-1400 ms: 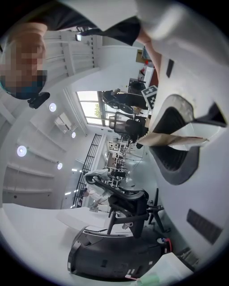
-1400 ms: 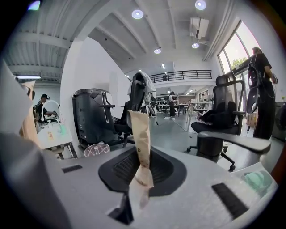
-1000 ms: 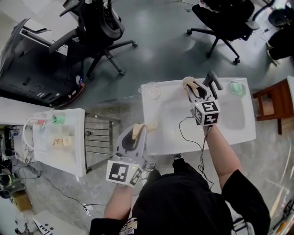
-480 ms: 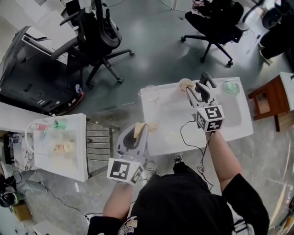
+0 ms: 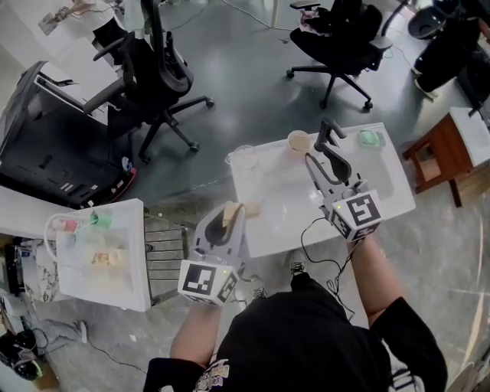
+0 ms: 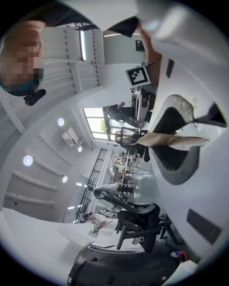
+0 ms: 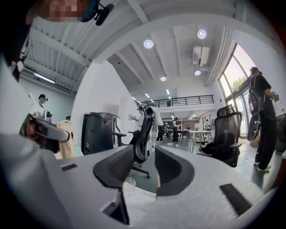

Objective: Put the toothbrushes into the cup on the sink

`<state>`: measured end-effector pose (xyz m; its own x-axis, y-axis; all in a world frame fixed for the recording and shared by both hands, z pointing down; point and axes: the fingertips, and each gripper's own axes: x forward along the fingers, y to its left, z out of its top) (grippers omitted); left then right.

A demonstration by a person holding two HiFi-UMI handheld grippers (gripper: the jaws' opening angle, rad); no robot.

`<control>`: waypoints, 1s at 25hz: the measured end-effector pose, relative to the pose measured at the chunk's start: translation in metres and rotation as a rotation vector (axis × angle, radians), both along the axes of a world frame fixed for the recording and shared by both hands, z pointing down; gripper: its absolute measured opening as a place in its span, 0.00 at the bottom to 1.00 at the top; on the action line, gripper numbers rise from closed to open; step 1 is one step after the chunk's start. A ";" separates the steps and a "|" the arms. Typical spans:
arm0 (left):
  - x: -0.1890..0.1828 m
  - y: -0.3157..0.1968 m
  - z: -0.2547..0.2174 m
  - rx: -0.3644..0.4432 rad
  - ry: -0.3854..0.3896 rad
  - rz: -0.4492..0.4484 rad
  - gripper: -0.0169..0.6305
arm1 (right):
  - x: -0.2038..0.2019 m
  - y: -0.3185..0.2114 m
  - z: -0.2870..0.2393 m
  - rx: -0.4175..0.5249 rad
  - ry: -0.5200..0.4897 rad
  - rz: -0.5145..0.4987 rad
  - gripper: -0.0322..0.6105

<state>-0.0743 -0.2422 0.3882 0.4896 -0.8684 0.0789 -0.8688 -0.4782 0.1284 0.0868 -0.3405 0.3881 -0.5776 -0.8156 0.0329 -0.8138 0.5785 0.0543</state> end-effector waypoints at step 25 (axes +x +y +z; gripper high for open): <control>-0.009 0.065 -0.045 0.129 0.024 0.110 0.13 | -0.047 0.167 -0.068 0.110 0.000 -0.028 0.06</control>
